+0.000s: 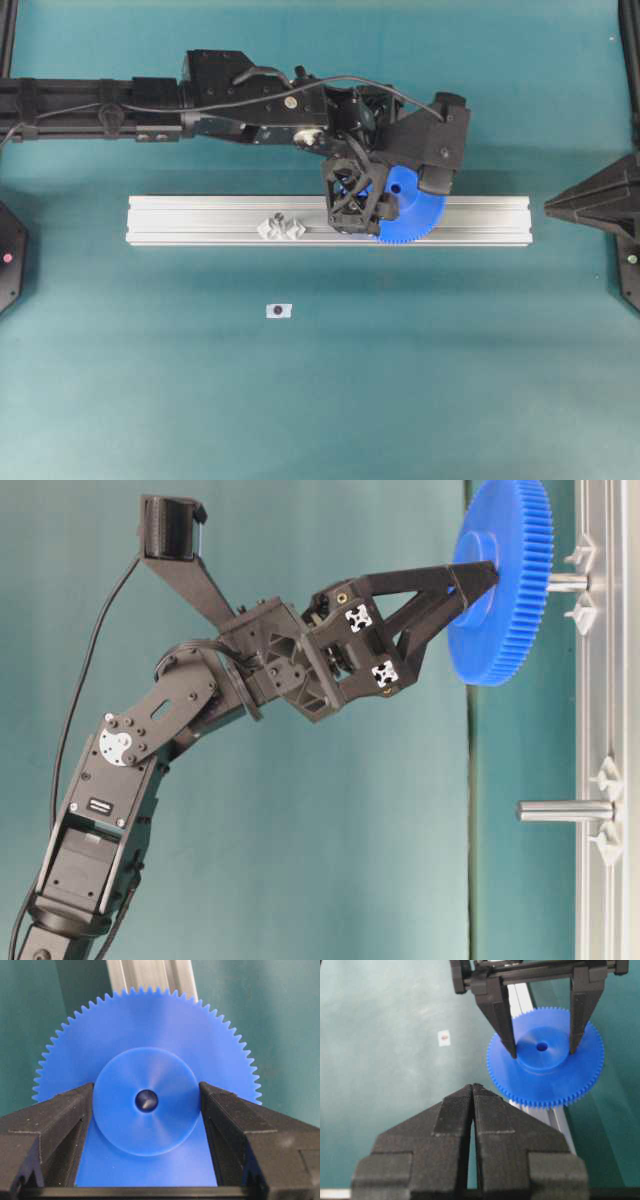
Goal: Find the location of the shaft and insert the large gear.
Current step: 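Align the gear's center hole over the right shaft tip, then push the gear down onto the shaft with the left gripper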
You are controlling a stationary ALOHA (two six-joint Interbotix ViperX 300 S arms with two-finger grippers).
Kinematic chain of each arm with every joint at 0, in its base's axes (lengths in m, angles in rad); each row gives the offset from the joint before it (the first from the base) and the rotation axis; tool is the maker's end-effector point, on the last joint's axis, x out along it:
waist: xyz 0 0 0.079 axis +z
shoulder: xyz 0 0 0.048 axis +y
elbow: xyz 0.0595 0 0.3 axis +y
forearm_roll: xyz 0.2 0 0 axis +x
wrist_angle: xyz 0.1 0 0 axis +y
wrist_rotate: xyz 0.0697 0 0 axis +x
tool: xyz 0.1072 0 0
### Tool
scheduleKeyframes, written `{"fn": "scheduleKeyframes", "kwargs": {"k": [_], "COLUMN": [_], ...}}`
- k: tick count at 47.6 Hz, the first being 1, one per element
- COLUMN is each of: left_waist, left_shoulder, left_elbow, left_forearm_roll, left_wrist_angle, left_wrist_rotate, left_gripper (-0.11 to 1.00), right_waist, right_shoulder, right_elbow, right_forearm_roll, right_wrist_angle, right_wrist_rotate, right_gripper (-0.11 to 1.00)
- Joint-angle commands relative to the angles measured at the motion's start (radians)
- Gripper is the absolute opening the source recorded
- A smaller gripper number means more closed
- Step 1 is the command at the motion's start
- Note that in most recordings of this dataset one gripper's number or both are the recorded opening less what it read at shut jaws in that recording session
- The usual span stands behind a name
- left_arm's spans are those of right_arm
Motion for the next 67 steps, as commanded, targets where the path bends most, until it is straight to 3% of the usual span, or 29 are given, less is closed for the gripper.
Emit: {"fn": "scheduleKeyframes", "kwargs": {"k": [1,26,40,52,67], "left_waist": [0.015,0.017,0.012,0.011,-0.04], "left_shoulder": [-0.04,-0.037,-0.02,-0.014,0.009], "left_elbow": [-0.006,-0.002,-0.028,-0.054,-0.063], "left_forearm_roll": [0.002,0.003,0.003,0.003,0.002], "left_wrist_angle": [0.003,-0.005,-0.009,-0.008,-0.002], "left_wrist_rotate": [0.009,0.008,0.002,0.0,-0.005], "left_gripper": [0.72,0.72,0.85,0.85,0.85], "right_waist": [-0.002,-0.002,-0.002,-0.002,-0.002], "right_shoulder": [0.005,0.005,0.005,0.003,0.005], "right_elbow": [-0.009,-0.011,-0.011,-0.011,-0.009], "right_forearm_roll": [0.0,-0.002,0.0,0.0,0.0], "right_wrist_angle": [-0.005,-0.005,-0.005,-0.005,-0.005], "right_wrist_rotate": [0.011,0.011,0.011,0.011,0.011], "right_gripper": [0.05,0.05,0.05,0.05,0.05]}}
